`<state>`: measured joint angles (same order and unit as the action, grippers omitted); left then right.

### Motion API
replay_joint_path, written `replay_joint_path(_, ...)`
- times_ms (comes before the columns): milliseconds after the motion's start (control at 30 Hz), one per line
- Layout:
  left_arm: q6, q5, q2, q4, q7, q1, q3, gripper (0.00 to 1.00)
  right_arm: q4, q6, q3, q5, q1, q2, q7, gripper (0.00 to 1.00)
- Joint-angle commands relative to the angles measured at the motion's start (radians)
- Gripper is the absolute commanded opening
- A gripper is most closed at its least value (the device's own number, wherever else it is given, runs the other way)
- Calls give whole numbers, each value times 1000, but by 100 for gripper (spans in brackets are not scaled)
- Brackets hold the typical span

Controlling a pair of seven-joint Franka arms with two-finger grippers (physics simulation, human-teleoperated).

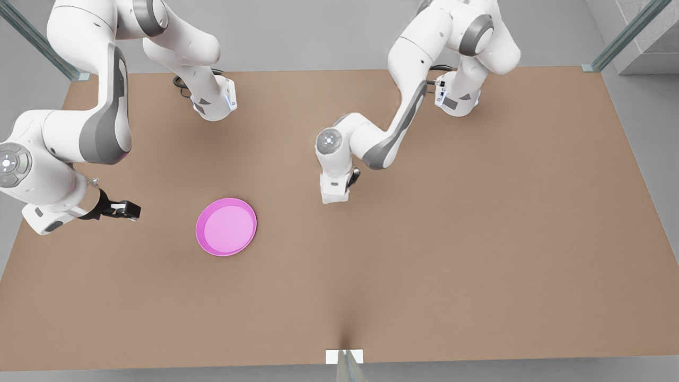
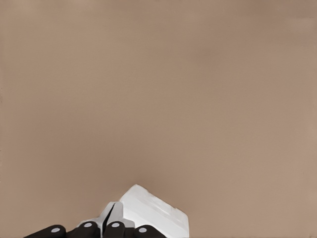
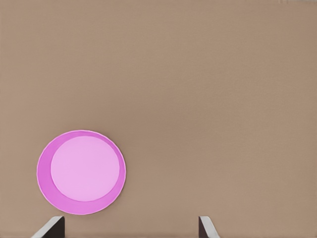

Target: Pack egg into the box and close the box lid

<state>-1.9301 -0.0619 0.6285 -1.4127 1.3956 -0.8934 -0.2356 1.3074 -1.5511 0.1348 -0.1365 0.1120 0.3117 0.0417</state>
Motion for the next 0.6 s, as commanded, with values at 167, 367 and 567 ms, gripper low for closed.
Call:
replay_joint_path(167,764,53,-279,302,-1742,580,-24,100,0,5,0,0,0,0,-40,100)
replay_joint_path(367,513,156,-572,-77,-1771,697,214,100,0,25,0,0,0,-2,-40,100)
replay_joint_path(567,507,151,-569,-78,-1759,702,213,100,0,34,0,0,2,0,-40,100)
